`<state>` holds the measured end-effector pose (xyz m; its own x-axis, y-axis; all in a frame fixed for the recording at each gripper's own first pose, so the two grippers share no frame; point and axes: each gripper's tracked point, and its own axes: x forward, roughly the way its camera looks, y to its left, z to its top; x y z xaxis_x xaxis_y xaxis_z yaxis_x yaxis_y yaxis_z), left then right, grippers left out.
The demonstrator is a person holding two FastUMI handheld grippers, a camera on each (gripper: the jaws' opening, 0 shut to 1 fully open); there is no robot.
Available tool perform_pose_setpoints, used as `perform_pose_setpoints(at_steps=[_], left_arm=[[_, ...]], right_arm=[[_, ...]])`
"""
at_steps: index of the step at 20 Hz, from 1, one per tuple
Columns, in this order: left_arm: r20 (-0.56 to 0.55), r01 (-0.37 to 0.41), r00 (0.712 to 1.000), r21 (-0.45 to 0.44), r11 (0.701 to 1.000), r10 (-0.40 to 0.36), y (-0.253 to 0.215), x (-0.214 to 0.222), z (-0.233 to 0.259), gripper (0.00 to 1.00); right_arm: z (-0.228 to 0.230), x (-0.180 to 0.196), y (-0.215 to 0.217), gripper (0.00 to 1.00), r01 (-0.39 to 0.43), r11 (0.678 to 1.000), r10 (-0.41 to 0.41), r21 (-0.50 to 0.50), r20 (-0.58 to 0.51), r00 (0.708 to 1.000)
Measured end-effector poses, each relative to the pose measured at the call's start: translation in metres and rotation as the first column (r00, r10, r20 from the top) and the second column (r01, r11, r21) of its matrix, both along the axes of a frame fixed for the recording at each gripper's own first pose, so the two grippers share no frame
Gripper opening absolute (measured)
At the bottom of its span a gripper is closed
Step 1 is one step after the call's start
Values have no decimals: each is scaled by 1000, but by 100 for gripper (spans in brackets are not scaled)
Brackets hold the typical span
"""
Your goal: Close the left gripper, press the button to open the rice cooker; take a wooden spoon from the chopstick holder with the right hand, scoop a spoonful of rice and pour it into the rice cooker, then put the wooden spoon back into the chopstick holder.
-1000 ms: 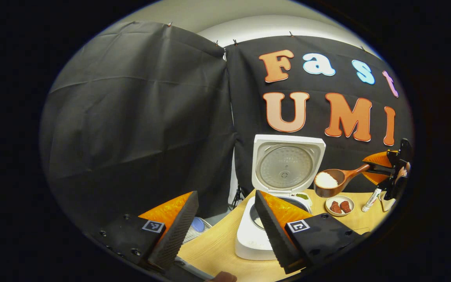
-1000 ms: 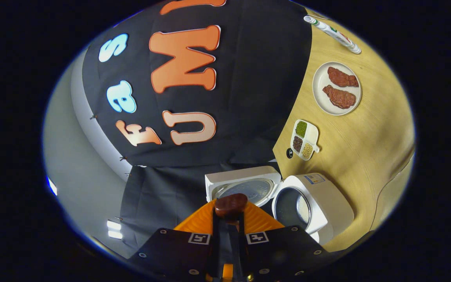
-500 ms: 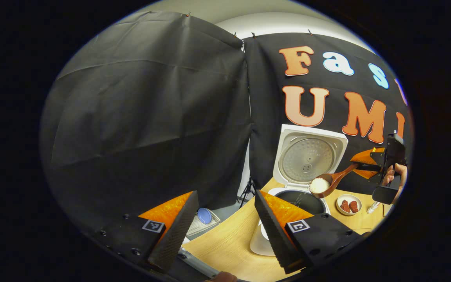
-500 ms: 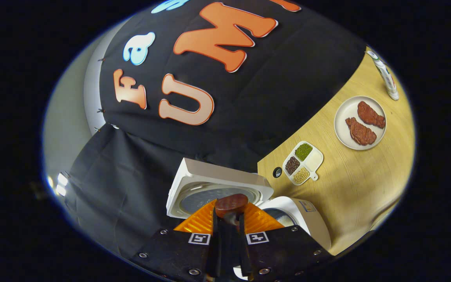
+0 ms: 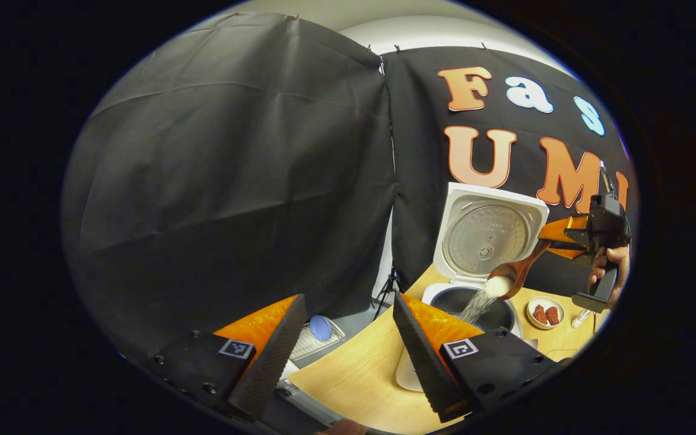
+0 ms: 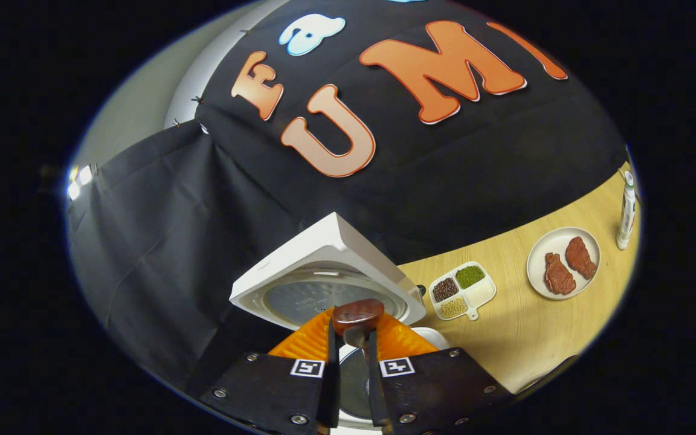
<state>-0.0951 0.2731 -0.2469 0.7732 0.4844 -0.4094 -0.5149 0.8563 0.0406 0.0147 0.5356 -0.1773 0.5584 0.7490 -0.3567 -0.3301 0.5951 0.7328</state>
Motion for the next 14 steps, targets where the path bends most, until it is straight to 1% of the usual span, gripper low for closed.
perform_pose_setpoints(at_steps=[3,5,7,10,14], left_arm=[[5,8,1000,6,1000,-8,-2,5,2,98],[2,13,1000,9,1000,-13,-3,5,1,97],[-1,16,1000,11,1000,-16,-4,6,0,98],[-1,21,1000,11,1000,-21,-7,7,0,98],[4,28,1000,13,1000,-28,-13,8,2,98]], right_arm=[[10,1,1,19,-21,999,24,-37,90,996],[16,-1,2,19,-46,997,55,-63,152,987],[20,-5,3,19,-73,994,89,-83,205,975],[30,-11,3,19,-93,988,126,-126,289,949],[36,-25,9,19,-141,978,186,-151,344,921]])
